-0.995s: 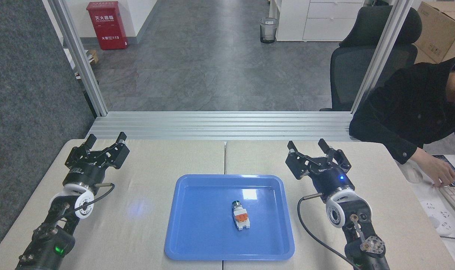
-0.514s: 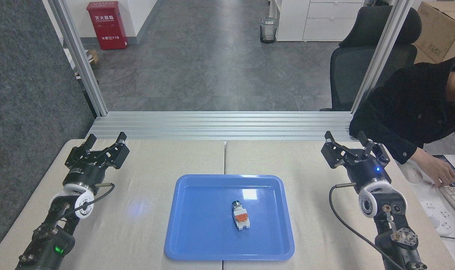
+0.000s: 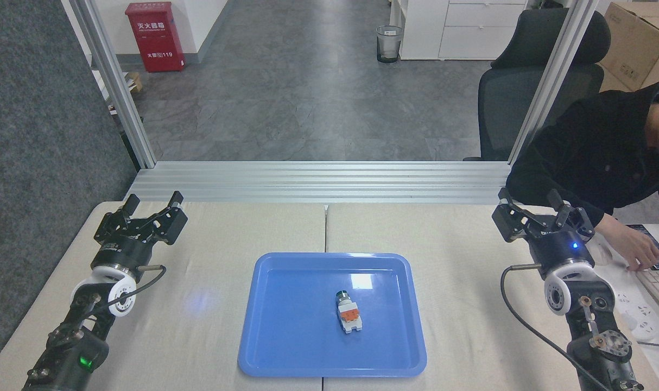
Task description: Pick up switch part and place in tray
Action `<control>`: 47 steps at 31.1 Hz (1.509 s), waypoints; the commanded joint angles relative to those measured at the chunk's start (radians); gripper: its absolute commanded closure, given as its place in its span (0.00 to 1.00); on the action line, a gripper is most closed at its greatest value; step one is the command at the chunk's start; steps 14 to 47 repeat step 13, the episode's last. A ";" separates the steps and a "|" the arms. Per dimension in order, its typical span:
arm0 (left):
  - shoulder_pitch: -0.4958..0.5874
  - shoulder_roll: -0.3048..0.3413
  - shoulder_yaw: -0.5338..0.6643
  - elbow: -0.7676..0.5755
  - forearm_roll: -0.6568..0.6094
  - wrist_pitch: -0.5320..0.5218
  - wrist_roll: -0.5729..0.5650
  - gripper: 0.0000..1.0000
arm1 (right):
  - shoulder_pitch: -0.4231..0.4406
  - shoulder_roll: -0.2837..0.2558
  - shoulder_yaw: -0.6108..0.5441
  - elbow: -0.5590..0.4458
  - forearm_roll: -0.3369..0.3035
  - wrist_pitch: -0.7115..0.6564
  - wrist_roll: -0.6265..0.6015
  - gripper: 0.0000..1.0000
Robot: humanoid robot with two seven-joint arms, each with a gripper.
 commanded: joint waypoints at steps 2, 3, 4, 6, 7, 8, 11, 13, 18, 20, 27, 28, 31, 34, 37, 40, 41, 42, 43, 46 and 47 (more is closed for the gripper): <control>0.001 0.000 0.000 0.000 0.000 0.001 0.000 0.00 | 0.009 -0.052 -0.024 0.037 0.000 -0.004 -0.003 0.00; 0.001 0.000 0.000 0.000 0.000 0.001 0.000 0.00 | 0.009 -0.050 -0.024 0.037 0.000 -0.004 -0.005 0.00; -0.001 0.000 0.000 0.000 0.000 0.001 0.000 0.00 | 0.009 -0.049 -0.023 0.037 -0.001 -0.004 -0.005 0.00; 0.001 0.000 0.000 0.000 0.000 0.001 0.000 0.00 | 0.012 -0.049 -0.023 0.037 -0.001 -0.004 -0.003 0.00; -0.001 0.000 0.002 0.000 0.000 0.001 0.000 0.00 | 0.013 -0.049 -0.021 0.037 -0.001 -0.004 -0.003 0.00; -0.001 0.000 0.000 0.000 0.000 0.001 0.000 0.00 | 0.013 -0.049 -0.018 0.035 0.000 -0.004 -0.003 0.00; 0.001 0.000 0.000 0.000 0.000 0.001 0.000 0.00 | 0.015 -0.049 -0.014 0.035 -0.001 -0.004 -0.003 0.00; -0.001 0.000 0.000 0.000 0.000 0.001 0.000 0.00 | 0.015 -0.049 -0.014 0.035 -0.001 -0.004 -0.005 0.00; -0.001 0.000 0.000 0.000 0.000 0.001 0.000 0.00 | 0.015 -0.049 -0.014 0.035 -0.001 -0.004 -0.005 0.00; -0.001 0.000 0.000 0.000 0.000 0.001 0.000 0.00 | 0.015 -0.049 -0.014 0.035 -0.001 -0.004 -0.005 0.00; -0.001 0.000 0.000 0.000 0.000 0.001 0.000 0.00 | 0.015 -0.049 -0.014 0.035 -0.001 -0.004 -0.005 0.00; -0.001 0.000 0.000 0.000 0.000 0.001 0.000 0.00 | 0.015 -0.049 -0.014 0.035 -0.001 -0.004 -0.005 0.00; -0.001 0.000 0.000 0.000 0.000 0.001 0.000 0.00 | 0.015 -0.049 -0.014 0.035 -0.001 -0.004 -0.005 0.00; -0.001 0.000 0.000 0.000 0.000 0.001 0.000 0.00 | 0.015 -0.049 -0.014 0.035 -0.001 -0.004 -0.005 0.00; -0.001 0.000 0.000 0.000 0.000 0.001 0.000 0.00 | 0.015 -0.049 -0.014 0.035 -0.001 -0.004 -0.005 0.00; -0.001 0.000 0.000 0.000 0.000 0.001 0.000 0.00 | 0.015 -0.049 -0.014 0.035 -0.001 -0.004 -0.005 0.00; -0.001 0.000 0.000 0.000 0.000 0.001 0.000 0.00 | 0.015 -0.049 -0.014 0.035 -0.001 -0.004 -0.005 0.00; -0.001 0.000 0.000 0.000 0.000 0.001 0.000 0.00 | 0.015 -0.049 -0.014 0.035 -0.001 -0.004 -0.005 0.00; -0.001 0.000 0.000 0.000 0.000 0.001 0.000 0.00 | 0.015 -0.049 -0.014 0.035 -0.001 -0.004 -0.005 0.00; -0.001 0.000 0.000 0.000 0.000 0.001 0.000 0.00 | 0.015 -0.049 -0.014 0.035 -0.001 -0.004 -0.005 0.00; -0.001 0.000 0.000 0.000 0.000 0.001 0.000 0.00 | 0.015 -0.049 -0.014 0.035 -0.001 -0.004 -0.005 0.00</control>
